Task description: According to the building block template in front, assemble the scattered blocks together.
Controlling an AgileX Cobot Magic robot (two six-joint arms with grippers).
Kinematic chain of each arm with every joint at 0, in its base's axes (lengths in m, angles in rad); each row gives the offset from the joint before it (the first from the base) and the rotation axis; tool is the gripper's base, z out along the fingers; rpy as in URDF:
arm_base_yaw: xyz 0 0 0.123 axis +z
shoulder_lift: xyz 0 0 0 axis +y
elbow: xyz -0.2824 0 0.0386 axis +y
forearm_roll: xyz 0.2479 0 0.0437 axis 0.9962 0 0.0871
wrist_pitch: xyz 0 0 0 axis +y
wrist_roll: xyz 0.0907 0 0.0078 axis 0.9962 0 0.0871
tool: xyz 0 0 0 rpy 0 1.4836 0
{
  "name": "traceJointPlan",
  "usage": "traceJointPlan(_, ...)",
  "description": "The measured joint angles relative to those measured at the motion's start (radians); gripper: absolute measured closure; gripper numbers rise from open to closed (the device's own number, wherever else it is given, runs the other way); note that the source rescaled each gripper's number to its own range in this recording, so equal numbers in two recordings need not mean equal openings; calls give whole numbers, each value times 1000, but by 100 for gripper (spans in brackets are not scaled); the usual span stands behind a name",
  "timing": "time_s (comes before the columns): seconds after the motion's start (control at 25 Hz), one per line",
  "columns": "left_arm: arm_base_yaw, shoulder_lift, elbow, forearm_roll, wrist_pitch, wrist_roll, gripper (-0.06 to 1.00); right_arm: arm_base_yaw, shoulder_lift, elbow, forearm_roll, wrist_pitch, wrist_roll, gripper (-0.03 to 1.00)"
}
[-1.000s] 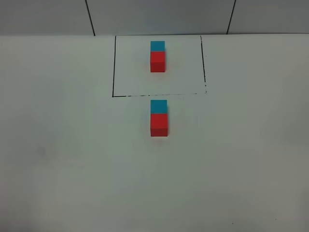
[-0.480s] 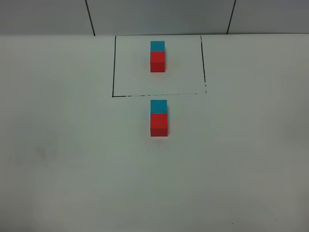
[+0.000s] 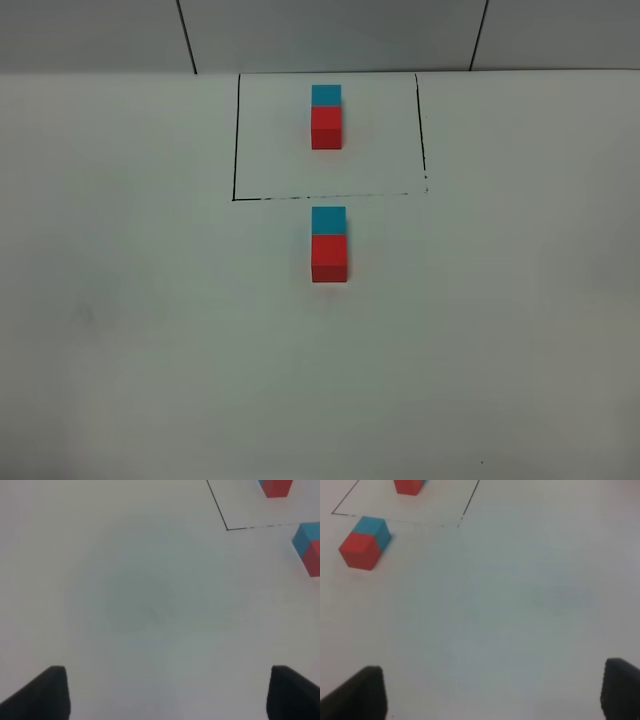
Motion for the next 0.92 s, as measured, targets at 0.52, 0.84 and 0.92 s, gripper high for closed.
traceJointPlan(0.52, 0, 0, 0, 0, 0, 0, 26, -58, 0, 0, 0, 0, 0, 23)
traceJointPlan(0.84, 0, 0, 0, 0, 0, 0, 26, -58, 0, 0, 0, 0, 0, 23)
traceJointPlan(0.92, 0, 0, 0, 0, 0, 0, 26, -58, 0, 0, 0, 0, 0, 23)
